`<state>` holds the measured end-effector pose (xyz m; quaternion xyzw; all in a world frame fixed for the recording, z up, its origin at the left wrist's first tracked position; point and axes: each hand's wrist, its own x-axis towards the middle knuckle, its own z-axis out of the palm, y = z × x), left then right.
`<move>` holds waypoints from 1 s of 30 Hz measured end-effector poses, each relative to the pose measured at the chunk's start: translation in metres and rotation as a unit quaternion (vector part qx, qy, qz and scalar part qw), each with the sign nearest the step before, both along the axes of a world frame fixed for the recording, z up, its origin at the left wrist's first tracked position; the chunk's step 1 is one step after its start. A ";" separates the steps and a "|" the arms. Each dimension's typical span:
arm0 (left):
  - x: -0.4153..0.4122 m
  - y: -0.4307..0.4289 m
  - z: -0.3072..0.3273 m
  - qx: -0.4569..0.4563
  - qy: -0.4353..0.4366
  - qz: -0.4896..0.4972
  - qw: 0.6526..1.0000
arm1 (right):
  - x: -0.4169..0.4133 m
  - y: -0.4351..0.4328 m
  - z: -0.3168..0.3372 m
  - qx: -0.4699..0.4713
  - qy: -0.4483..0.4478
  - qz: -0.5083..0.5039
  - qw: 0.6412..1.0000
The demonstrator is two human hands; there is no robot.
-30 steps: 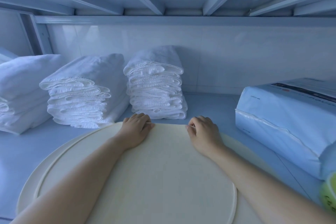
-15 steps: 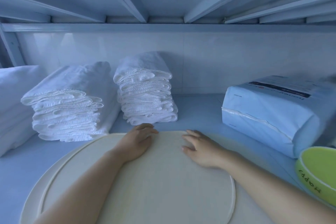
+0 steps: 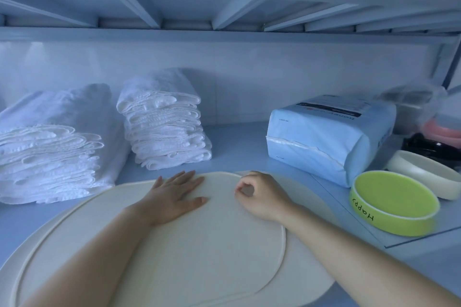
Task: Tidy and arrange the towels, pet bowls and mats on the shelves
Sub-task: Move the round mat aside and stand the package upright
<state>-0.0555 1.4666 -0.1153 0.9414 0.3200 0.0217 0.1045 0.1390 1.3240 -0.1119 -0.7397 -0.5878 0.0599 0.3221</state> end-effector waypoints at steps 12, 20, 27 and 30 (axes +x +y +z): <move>0.108 -0.055 0.031 0.030 -0.119 -0.069 0.990 | 0.094 -0.093 0.058 0.063 -0.065 -0.041 0.995; 0.215 -0.140 0.059 0.036 -0.227 -0.122 0.965 | 0.179 -0.155 0.078 0.112 -0.105 -0.047 0.987; 0.249 -0.163 0.048 0.052 -0.274 -0.019 0.960 | 0.235 -0.171 0.075 0.111 -0.110 -0.025 0.987; 0.241 -0.166 0.041 0.053 -0.269 -0.002 0.962 | 0.240 -0.163 0.072 0.127 -0.111 -0.017 0.985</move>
